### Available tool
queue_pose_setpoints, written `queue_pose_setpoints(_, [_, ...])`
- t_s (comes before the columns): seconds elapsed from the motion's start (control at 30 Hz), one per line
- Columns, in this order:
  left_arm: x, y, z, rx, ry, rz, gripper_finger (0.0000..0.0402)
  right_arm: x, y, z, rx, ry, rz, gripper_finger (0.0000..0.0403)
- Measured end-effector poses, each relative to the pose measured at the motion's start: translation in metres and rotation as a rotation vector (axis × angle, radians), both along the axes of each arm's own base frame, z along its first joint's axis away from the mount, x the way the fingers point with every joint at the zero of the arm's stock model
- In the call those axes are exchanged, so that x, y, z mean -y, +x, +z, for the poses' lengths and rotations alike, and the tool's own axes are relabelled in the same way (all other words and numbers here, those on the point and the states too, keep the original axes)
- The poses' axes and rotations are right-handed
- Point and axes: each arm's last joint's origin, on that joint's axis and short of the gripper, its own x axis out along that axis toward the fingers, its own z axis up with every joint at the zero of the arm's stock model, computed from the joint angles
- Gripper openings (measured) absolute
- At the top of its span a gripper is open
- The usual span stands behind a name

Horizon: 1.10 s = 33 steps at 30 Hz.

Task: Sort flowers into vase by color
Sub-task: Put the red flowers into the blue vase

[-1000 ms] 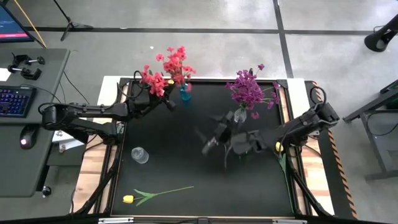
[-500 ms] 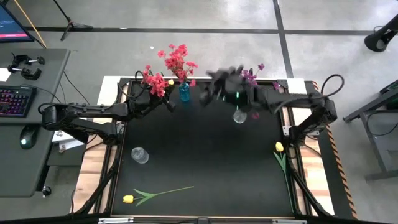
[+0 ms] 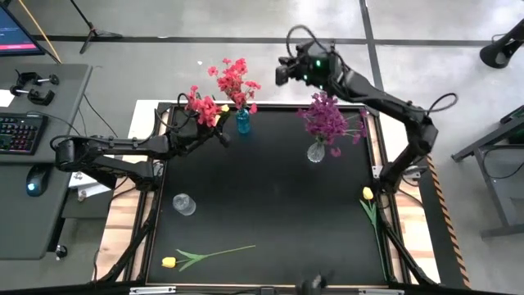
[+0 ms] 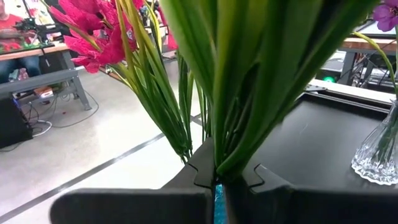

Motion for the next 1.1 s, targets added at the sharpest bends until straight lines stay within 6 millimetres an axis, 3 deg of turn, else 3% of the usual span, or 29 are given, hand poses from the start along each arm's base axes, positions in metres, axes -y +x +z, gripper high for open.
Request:
queue_pose_setpoints(0.33, [0.0,0.0,0.0,0.0,-0.002,-0.007,0.0,0.094,0.002,-0.04,0.293,0.125,0.072,0.0])
queue_pose_setpoints(0.6, [0.0,0.0,0.0,0.006,-0.009,-0.006,0.0,0.152,-0.003,-0.096,0.349,0.232,-0.055,0.0])
queue_pose_setpoints(0.9, [0.0,0.0,0.0,0.006,-0.009,-0.006,0.0,0.177,0.001,-0.166,0.219,0.388,-0.119,0.0])
queue_pose_setpoints(1.1, [0.0,0.0,0.0,0.006,-0.01,-0.011,0.0,0.179,0.018,-0.227,0.149,0.55,0.003,0.0])
